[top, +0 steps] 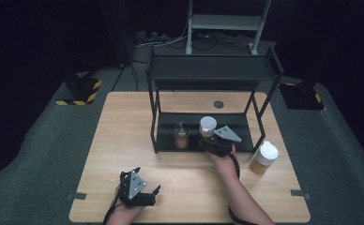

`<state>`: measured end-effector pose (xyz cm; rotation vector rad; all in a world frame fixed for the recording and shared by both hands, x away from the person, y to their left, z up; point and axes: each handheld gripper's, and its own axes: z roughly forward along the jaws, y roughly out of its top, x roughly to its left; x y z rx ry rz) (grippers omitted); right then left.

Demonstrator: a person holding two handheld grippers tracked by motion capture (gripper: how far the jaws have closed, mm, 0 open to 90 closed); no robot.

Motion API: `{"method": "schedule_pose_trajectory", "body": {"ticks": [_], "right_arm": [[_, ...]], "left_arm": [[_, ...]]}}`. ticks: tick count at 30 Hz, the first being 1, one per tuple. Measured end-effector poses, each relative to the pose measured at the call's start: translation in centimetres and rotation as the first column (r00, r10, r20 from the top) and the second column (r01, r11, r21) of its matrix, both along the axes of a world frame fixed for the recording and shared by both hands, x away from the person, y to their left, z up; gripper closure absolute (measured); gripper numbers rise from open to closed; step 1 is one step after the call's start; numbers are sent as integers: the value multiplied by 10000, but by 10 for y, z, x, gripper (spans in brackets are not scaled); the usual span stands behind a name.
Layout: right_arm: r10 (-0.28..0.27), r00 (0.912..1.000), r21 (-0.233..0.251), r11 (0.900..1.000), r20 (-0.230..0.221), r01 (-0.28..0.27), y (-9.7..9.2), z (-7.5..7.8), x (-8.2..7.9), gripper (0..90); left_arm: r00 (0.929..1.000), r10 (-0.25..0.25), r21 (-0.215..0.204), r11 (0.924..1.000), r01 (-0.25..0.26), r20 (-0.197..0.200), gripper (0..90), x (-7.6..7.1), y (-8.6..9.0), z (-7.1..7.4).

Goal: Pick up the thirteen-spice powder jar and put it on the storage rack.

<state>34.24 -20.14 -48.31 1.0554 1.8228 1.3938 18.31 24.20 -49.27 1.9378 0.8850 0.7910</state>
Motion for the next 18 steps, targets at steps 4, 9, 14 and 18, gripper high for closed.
{"method": "schedule_pose_trajectory", "body": {"ticks": [4, 9, 14, 18], "right_arm": [[-76, 10000, -5, 10000, -61, 76, 2, 2, 0, 133], [-131, 9998, 31, 9999, -150, 131, 1, 3, -1, 97], [-98, 9999, 46, 9999, -137, 98, 0, 3, -2, 37], [54, 10000, 109, 9999, -66, -53, -3, 4, -7, 0]], "left_arm": [[10000, -2, 13, 10000, 2, 16, 11, 0, 0, 0], [10000, 10, -1, 10000, -10, 6, 12, 0, 1, 0], [10000, 7, 13, 10000, -7, 8, 12, 0, 1, 0], [10000, 11, 15, 10000, -11, 6, 12, 0, 1, 0]]}}
